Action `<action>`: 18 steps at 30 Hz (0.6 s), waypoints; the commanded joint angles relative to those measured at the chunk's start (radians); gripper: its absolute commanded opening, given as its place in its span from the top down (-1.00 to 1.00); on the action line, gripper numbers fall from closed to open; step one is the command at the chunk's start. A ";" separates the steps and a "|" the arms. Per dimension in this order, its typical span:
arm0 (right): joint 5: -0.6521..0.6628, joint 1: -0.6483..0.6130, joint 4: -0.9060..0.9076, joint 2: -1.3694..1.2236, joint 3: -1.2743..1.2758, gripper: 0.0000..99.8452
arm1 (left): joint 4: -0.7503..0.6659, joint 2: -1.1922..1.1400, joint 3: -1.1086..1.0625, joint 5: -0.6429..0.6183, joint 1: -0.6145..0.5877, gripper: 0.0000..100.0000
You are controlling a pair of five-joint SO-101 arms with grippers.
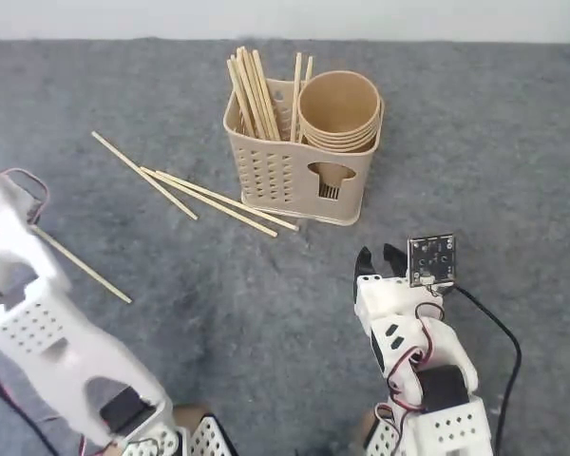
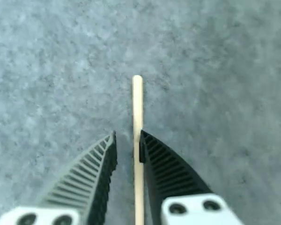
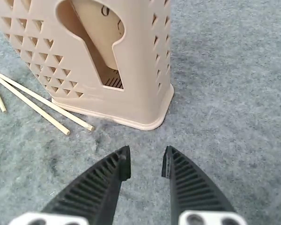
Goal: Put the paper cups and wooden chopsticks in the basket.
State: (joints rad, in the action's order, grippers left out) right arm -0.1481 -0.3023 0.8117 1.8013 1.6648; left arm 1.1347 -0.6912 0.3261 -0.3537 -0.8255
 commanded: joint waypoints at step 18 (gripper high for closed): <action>0.018 0.012 -0.019 -0.008 0.020 0.75 | 0.295 -0.167 0.446 0.008 -0.026 0.98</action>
State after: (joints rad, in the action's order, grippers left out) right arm -0.1419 -0.3023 0.8117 1.8013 1.6648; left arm 1.2835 -0.9367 0.6820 -0.3521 -0.8454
